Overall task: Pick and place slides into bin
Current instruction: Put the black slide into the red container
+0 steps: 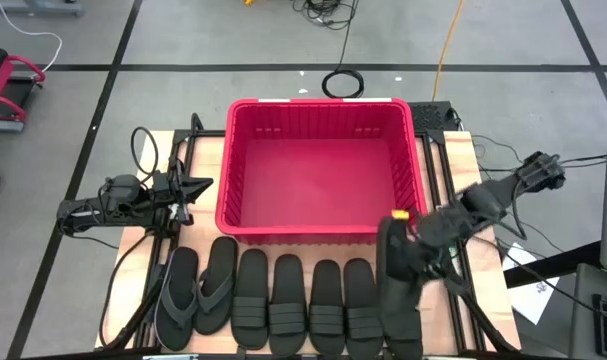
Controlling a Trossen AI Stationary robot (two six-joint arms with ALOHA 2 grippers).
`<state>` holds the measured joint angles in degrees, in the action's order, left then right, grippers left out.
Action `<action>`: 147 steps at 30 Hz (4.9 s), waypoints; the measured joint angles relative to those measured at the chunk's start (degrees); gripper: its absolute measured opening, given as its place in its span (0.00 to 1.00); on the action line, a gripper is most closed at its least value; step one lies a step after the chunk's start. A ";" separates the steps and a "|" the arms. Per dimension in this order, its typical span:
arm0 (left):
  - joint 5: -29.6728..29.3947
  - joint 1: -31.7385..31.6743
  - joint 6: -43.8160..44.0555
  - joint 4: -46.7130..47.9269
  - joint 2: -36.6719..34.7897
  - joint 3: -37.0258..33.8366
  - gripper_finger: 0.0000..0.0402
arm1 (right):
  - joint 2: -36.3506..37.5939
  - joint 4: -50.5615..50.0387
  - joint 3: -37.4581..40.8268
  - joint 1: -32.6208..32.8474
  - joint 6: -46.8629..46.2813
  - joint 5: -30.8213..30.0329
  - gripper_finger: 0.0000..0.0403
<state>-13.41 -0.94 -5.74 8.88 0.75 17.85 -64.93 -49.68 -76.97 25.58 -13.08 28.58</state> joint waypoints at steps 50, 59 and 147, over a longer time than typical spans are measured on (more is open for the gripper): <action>0.00 -0.01 -0.01 -0.04 0.00 0.00 0.06 | -24.61 -36.79 -13.34 -63.92 60.61 -4.48 0.01; -0.02 -0.01 0.01 -0.02 0.00 0.00 0.06 | -28.68 -29.02 -2.60 -65.81 62.01 -1.40 0.01; 0.00 -0.01 -0.01 -0.02 -0.02 0.00 0.06 | -33.41 -18.18 4.50 -69.59 54.59 -20.13 0.00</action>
<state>-13.41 -0.95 -5.76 8.86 0.73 17.85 -98.34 -67.85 -72.47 -44.01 41.51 8.45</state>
